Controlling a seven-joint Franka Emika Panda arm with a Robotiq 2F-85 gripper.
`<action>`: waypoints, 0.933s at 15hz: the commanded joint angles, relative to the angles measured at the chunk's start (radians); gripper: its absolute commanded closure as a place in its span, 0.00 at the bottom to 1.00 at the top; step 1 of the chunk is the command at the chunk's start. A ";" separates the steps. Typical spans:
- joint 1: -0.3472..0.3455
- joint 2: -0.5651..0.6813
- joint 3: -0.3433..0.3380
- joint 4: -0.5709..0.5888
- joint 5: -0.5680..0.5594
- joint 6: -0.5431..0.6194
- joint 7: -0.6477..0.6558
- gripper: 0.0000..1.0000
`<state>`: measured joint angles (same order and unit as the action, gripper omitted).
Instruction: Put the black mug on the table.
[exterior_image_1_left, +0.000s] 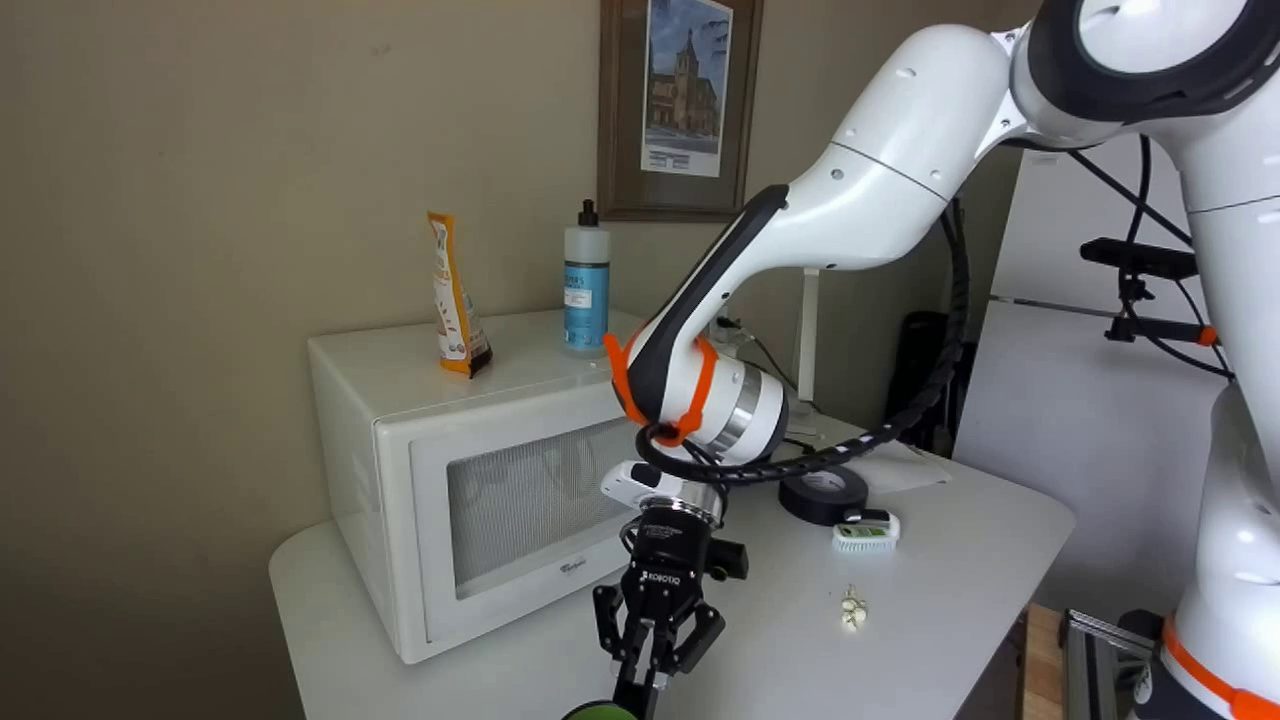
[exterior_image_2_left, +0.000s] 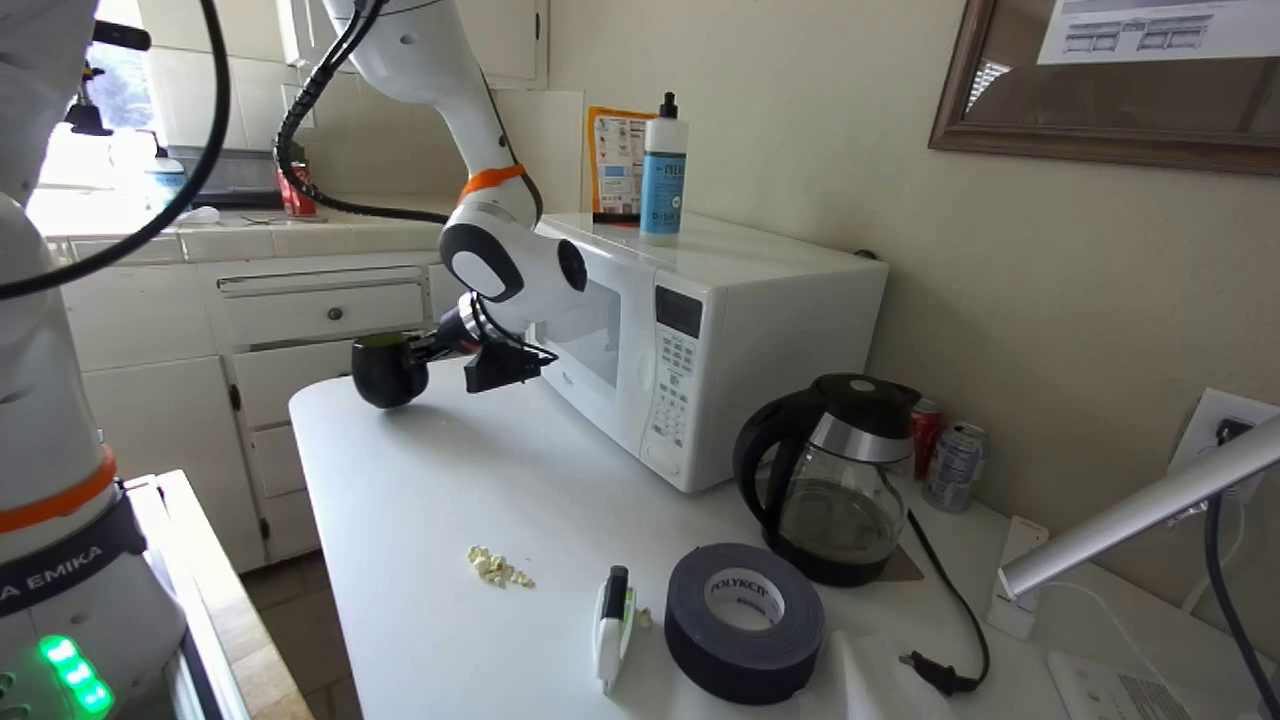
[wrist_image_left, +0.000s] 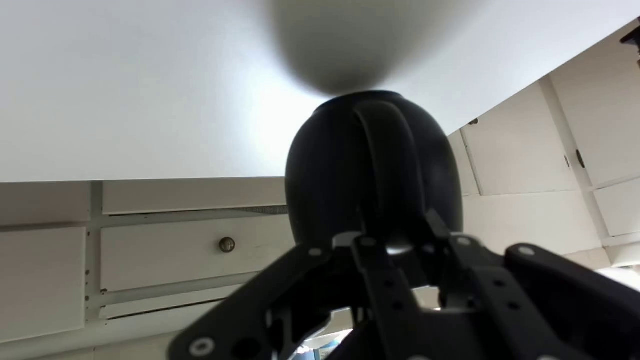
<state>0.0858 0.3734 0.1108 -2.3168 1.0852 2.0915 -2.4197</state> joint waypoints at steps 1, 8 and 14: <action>-0.019 0.033 0.002 0.043 -0.020 -0.047 -0.029 0.94; -0.030 0.077 0.004 0.092 -0.056 -0.090 -0.025 0.53; -0.012 0.010 -0.008 0.065 -0.100 -0.048 -0.002 0.16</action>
<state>0.0640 0.4329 0.1086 -2.2280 1.0216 2.0139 -2.4309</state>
